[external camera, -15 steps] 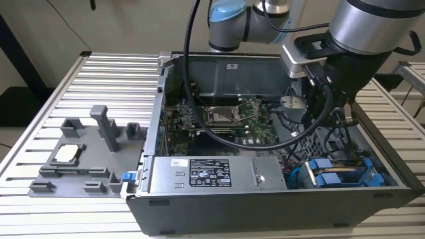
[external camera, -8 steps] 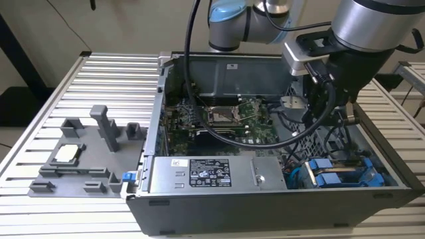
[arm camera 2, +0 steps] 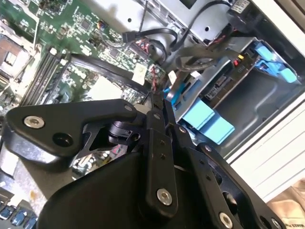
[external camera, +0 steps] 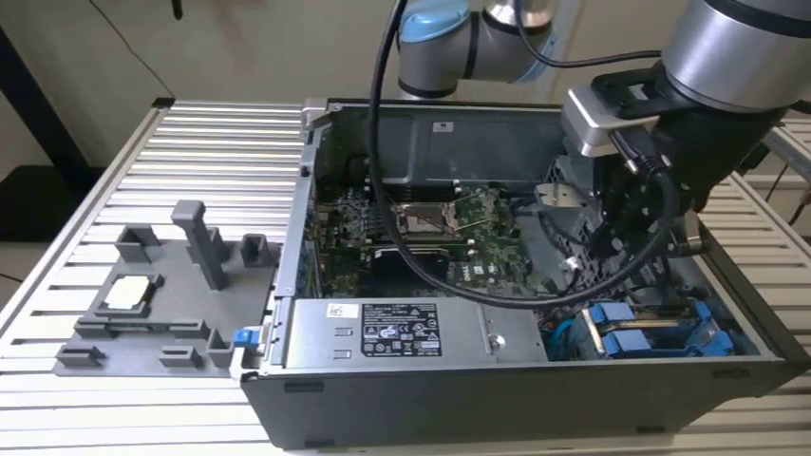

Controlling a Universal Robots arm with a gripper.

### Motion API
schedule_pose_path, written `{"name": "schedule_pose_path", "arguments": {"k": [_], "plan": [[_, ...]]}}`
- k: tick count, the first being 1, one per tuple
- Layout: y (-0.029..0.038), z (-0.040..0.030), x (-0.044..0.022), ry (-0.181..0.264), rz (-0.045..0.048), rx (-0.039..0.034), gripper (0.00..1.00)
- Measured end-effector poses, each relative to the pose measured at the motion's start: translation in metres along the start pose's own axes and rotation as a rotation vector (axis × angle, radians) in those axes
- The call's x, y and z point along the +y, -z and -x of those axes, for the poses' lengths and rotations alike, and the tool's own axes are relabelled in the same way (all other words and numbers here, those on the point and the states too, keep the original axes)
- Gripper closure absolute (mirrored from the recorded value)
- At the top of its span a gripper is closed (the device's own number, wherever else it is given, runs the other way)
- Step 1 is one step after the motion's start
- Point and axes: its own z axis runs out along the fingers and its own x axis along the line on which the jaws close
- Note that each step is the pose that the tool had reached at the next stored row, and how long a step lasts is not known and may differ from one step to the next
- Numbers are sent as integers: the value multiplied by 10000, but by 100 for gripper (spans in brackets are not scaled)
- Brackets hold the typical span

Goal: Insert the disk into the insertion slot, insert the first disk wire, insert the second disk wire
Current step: 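Insert the second disk wire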

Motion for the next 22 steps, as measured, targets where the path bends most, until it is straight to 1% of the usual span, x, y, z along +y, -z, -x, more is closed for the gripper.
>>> {"name": "schedule_pose_path", "arguments": {"k": [6, 8, 9, 10, 11, 15, 16, 19, 22], "plan": [[15, -178, 3, -8, 3, 0, 85], [16, -239, -5, -8, 3, -1, 85], [11, -258, -16, -8, 3, 0, 85], [-2, -267, -40, -8, 3, -1, 85], [-17, -274, -79, -8, 3, -1, 85], [-72, -300, -256, -8, 4, 2, 85], [-80, -303, -279, -11, 5, 12, 85], [-90, -306, -291, -121, -5, 56, 85], [-98, -307, -292, -423, -38, 83, 85]]}}
